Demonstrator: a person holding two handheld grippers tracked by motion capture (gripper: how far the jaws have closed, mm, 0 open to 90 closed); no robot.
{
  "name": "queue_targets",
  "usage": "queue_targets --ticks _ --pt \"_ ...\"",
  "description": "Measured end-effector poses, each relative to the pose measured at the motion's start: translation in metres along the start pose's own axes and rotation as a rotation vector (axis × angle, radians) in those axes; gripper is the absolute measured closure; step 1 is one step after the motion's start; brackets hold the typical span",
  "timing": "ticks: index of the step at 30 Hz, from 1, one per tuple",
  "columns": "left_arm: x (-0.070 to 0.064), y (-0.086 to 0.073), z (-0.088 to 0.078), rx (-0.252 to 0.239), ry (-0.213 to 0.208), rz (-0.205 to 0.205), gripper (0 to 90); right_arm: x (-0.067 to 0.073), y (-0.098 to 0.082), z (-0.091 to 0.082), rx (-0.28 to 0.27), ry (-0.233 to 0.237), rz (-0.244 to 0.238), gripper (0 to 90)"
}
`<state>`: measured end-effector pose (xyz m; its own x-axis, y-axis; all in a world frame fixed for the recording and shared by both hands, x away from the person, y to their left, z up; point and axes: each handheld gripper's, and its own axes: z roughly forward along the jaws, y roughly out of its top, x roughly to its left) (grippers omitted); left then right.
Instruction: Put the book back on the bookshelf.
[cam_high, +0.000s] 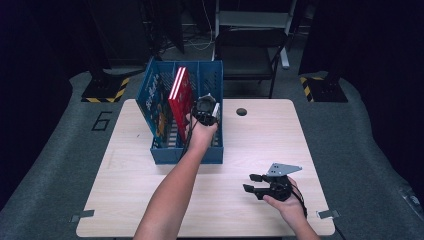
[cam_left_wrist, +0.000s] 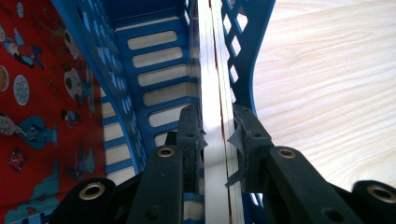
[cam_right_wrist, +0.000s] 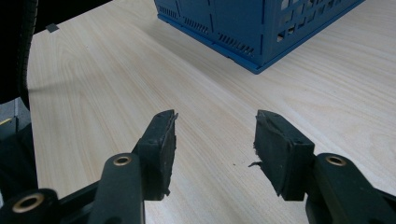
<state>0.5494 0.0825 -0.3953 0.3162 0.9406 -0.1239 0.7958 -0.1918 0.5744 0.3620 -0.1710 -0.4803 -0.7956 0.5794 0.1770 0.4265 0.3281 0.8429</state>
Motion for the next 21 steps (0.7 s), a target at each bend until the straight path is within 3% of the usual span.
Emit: queue_targets --ticks 10,14,21 --pt "-0.004 -0.009 -0.01 0.013 -0.064 0.029 67.3 0.0 0.0 0.0 0.01 0.007 -0.004 47.8" --pt "-0.005 -0.015 -0.015 0.02 -0.066 0.063 64.4 0.0 0.0 0.0 0.011 0.003 -0.003 47.7" --pt "-0.002 -0.026 -0.024 0.039 -0.094 0.076 61.4 0.001 0.0 0.0 0.016 -0.001 0.002 47.7"
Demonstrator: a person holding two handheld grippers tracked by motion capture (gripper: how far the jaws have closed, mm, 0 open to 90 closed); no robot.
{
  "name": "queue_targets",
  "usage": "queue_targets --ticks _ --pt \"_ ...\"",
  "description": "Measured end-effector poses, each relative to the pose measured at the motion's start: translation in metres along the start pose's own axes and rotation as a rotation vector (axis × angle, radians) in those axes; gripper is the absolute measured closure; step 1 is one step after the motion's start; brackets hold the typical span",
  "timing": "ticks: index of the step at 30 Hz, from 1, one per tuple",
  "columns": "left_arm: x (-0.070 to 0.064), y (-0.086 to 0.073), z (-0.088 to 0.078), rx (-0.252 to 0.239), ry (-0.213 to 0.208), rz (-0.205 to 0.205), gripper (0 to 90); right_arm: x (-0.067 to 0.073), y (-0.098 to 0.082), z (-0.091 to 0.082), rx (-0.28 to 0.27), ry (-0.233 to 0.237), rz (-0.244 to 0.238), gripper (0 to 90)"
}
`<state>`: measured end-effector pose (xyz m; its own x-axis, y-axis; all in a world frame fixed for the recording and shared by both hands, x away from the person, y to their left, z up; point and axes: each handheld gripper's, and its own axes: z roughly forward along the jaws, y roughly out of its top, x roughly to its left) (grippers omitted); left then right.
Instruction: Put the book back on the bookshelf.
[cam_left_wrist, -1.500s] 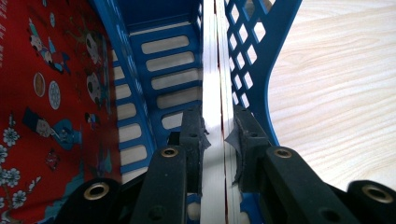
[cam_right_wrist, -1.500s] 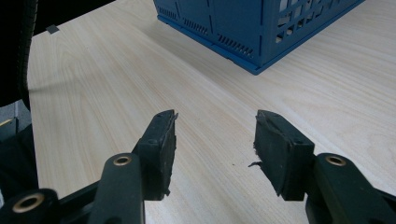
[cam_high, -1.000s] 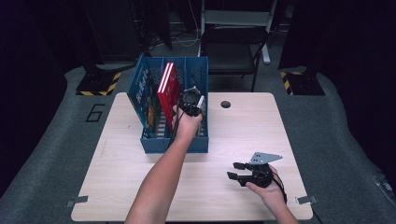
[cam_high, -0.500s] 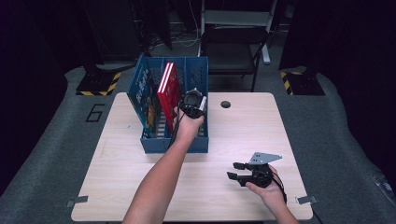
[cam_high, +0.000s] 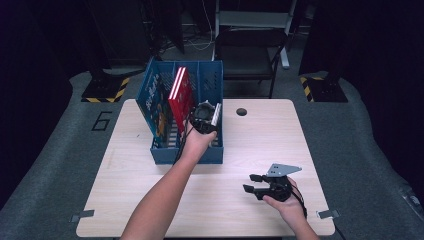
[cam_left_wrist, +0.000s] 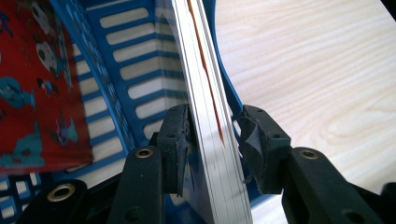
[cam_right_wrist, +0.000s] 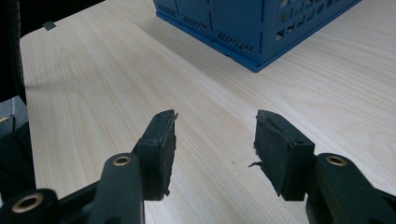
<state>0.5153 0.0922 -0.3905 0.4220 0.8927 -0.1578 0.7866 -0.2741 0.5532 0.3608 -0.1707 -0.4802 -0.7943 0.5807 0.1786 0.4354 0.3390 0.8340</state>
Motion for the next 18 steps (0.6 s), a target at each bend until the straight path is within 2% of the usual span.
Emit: queue_targets --ticks 4,8,11,14,18 --pt "-0.001 -0.006 -0.006 -0.003 -0.021 0.001 60.9 0.0 0.0 0.0 -0.001 -0.001 -0.005 47.6" --pt "-0.001 -0.013 -0.009 0.035 -0.042 0.018 59.8 0.0 0.0 0.0 0.001 -0.001 -0.006 47.4" --pt "0.0 -0.016 -0.012 0.04 -0.051 0.022 60.1 0.0 -0.001 0.0 0.003 -0.005 -0.002 47.3" --pt "0.001 -0.018 -0.014 0.039 -0.073 0.013 64.3 0.0 -0.001 0.001 0.001 -0.007 -0.004 47.3" --pt "0.002 -0.016 -0.013 0.039 -0.067 0.006 66.8 0.0 -0.001 0.0 -0.001 -0.008 0.003 46.9"
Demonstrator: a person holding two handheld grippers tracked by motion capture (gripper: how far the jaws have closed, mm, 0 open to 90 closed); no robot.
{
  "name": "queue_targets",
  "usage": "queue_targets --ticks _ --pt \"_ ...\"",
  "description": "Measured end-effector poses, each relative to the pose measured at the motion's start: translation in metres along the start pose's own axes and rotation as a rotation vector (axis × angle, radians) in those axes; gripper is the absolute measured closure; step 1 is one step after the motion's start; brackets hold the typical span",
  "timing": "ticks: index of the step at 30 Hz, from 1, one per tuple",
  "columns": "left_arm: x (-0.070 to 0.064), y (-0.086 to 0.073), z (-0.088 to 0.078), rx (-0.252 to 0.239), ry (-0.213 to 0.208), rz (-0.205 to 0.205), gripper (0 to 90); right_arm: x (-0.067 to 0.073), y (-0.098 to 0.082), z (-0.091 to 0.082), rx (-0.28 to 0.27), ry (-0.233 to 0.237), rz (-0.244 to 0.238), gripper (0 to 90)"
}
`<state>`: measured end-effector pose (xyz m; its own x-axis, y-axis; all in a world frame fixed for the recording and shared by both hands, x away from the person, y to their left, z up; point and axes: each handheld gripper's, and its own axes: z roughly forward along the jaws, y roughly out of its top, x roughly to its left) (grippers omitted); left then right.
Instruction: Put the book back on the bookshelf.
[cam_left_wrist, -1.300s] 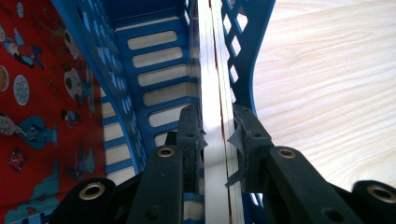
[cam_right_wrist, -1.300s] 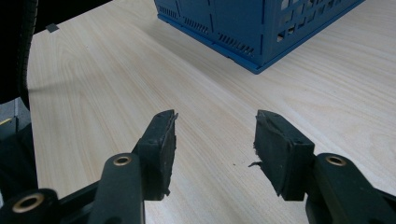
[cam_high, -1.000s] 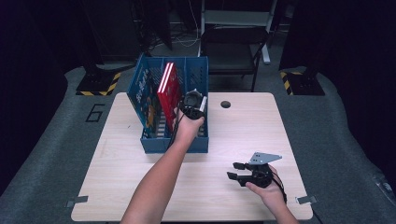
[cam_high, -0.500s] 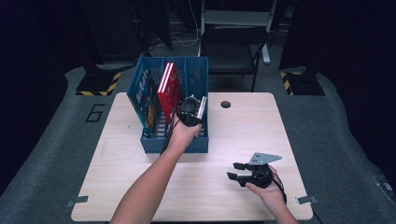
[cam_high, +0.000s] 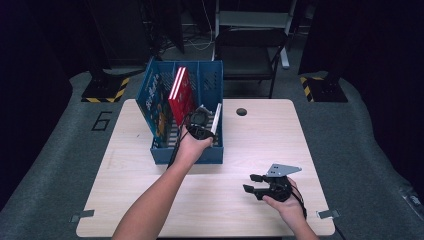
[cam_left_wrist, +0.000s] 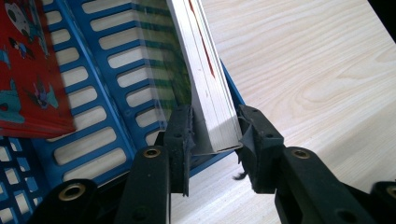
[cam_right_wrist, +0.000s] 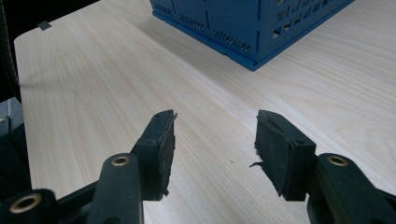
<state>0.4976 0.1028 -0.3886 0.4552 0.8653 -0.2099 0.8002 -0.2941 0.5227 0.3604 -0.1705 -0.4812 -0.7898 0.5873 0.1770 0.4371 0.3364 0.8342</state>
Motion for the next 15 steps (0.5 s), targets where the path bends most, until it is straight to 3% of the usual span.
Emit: queue_targets --ticks 3,7,15 --pt "-0.0001 0.0022 0.0 0.001 0.017 -0.007 68.2 -0.0012 -0.0003 -0.0002 -0.003 -0.007 0.003 46.9" --pt "0.0016 0.0053 0.0 -0.013 0.015 -0.049 69.5 -0.0022 -0.0009 -0.0005 -0.003 -0.008 0.008 46.9" --pt "0.0014 0.0043 0.0022 -0.012 0.003 -0.047 68.1 -0.0023 -0.0012 -0.0009 -0.009 -0.015 0.014 46.9"
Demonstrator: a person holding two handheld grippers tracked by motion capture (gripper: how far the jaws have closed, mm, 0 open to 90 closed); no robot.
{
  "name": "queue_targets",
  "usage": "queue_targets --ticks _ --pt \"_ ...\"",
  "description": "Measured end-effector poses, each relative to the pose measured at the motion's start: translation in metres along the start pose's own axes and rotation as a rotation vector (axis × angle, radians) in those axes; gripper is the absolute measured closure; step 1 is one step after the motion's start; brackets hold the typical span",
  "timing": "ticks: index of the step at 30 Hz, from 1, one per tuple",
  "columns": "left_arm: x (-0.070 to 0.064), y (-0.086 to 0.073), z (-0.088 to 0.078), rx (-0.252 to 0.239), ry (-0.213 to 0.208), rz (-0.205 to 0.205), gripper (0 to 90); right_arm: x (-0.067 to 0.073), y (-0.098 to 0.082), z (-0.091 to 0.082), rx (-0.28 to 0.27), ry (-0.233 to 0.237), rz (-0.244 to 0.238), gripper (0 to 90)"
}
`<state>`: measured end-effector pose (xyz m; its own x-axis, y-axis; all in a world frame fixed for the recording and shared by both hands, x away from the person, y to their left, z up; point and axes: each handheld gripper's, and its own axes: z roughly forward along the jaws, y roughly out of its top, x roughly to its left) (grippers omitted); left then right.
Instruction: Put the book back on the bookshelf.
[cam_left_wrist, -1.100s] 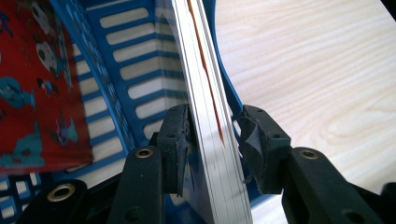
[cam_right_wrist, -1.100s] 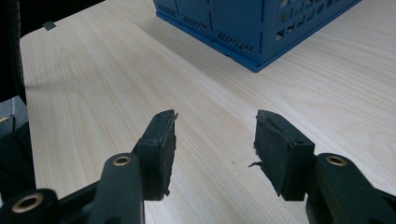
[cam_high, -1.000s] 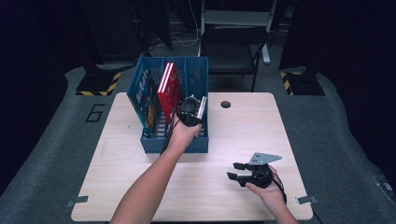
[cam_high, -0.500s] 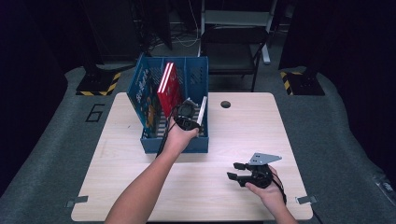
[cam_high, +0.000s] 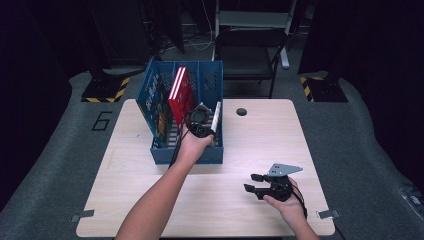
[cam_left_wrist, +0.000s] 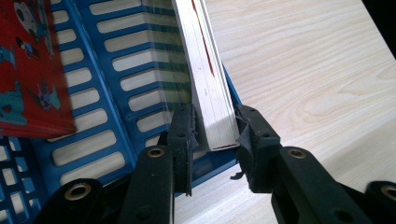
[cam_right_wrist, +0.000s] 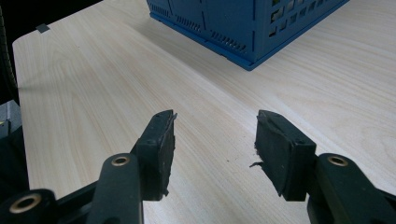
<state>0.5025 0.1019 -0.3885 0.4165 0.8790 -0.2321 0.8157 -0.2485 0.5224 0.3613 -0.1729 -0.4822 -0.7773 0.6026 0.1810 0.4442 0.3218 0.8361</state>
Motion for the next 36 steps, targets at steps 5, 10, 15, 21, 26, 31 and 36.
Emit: queue_targets --ticks 5,10,15,21,26,31,36 --pt "-0.003 -0.002 0.0 -0.003 -0.003 0.018 62.1 0.0 0.0 0.0 0.004 0.005 -0.005 46.9" --pt "-0.002 -0.002 0.0 -0.007 -0.003 0.02 55.9 0.0 0.0 0.001 0.004 0.007 -0.01 46.9" --pt "-0.001 -0.003 -0.001 -0.011 -0.024 0.017 52.6 0.0 0.0 0.0 0.005 0.009 -0.002 46.8" --pt "-0.003 -0.004 -0.004 -0.025 -0.039 0.022 48.5 0.0 0.0 0.0 0.012 0.005 -0.016 46.7" --pt "-0.003 -0.006 -0.009 -0.039 -0.032 0.041 46.0 0.001 0.0 0.001 0.011 0.003 0.005 46.4" --pt "-0.004 -0.01 -0.021 -0.063 -0.029 0.071 44.5 0.002 0.001 0.001 0.01 0.001 0.0 45.5" --pt "-0.004 -0.016 -0.034 -0.084 -0.028 0.116 43.7 0.002 0.002 0.001 0.011 -0.008 -0.008 44.9"
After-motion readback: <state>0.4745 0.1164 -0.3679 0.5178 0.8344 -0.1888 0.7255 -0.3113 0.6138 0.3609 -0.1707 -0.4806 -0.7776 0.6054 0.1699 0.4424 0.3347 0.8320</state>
